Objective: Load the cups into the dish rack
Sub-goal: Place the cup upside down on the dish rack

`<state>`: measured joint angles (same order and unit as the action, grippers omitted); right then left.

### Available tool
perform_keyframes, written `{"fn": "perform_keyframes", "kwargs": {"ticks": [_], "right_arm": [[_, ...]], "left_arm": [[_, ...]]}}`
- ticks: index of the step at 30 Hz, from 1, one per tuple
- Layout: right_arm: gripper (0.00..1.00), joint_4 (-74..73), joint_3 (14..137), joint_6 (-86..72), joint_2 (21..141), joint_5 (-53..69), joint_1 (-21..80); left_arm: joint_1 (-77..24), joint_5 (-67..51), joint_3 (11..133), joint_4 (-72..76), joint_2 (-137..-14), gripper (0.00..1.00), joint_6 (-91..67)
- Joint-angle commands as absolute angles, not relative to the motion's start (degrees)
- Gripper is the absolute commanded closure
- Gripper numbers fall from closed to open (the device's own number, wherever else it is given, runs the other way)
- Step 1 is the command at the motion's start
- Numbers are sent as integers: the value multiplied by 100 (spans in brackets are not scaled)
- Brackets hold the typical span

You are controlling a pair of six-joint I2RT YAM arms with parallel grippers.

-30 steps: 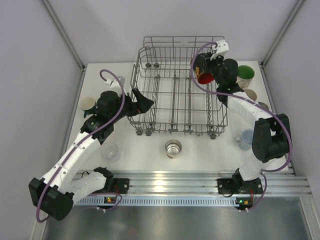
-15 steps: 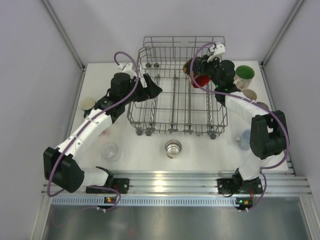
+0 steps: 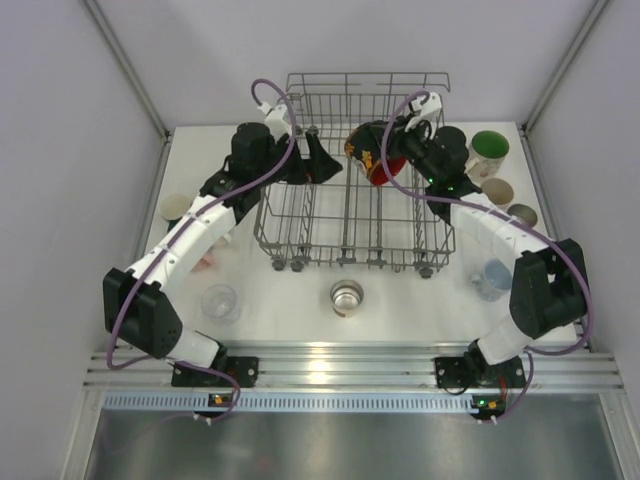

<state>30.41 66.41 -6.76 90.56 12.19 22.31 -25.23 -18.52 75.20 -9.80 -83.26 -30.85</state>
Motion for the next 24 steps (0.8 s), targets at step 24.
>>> {"fn": "perform_keyframes", "kwargs": {"ticks": [24], "right_arm": [[100, 5088, 7127, -1828, 9008, 2056, 2347]], "left_arm": [[-1961, -3172, 8253, -53, -9413, 2, -2127]]}}
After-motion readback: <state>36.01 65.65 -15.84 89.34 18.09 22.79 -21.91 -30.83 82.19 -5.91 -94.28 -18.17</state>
